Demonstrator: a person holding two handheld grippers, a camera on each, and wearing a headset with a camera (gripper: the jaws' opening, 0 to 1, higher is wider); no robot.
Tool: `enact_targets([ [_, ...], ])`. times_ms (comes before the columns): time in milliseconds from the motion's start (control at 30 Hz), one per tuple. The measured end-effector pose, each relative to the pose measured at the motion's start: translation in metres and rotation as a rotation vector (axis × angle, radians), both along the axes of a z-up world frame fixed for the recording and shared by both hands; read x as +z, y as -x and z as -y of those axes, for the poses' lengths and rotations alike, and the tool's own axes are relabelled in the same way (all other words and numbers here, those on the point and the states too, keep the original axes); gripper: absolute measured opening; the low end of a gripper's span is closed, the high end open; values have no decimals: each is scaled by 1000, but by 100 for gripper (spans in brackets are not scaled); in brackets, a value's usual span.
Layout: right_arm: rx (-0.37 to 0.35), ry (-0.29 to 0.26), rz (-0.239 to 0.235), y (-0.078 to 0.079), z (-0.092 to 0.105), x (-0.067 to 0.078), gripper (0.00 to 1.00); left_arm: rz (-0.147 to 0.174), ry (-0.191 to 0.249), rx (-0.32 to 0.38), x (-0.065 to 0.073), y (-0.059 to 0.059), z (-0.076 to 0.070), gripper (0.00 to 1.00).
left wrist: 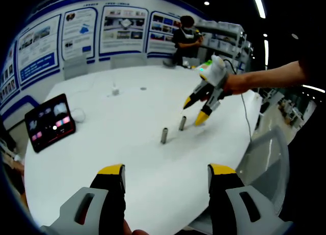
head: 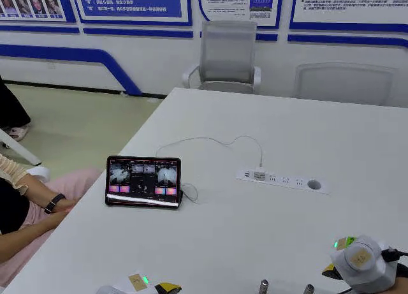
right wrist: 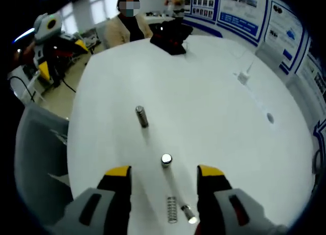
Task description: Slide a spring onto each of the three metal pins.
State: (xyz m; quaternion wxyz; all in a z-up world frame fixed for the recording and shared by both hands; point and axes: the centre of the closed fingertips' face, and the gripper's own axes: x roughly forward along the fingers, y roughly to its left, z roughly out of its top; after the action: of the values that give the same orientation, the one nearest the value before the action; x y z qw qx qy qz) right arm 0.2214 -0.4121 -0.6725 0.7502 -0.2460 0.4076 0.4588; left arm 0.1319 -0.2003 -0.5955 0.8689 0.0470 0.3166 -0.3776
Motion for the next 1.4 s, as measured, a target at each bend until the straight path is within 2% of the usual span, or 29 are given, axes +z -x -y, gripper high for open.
enact_targets([
  [167,-67,-99,12,4,1,16,56,7,-4,3,2,-6,3,67],
  [300,-126,-157,23,5,7,26,57,17,-5,4,5,-10,6,67],
  [467,-189,-230,20,11,19,32,59,11,-10,1,1,-7,14,67],
  [700,-241,-263,10,23,40,27,62,-1,-5,0,-2,-4,27,68],
  [900,-302,-309,17,30,55,35,64,-9,-6,-13,-6,-5,38,68],
  [1400,-378,-340,12,54,83,36,68,-12,-3,-53,-10,-10,69,68],
])
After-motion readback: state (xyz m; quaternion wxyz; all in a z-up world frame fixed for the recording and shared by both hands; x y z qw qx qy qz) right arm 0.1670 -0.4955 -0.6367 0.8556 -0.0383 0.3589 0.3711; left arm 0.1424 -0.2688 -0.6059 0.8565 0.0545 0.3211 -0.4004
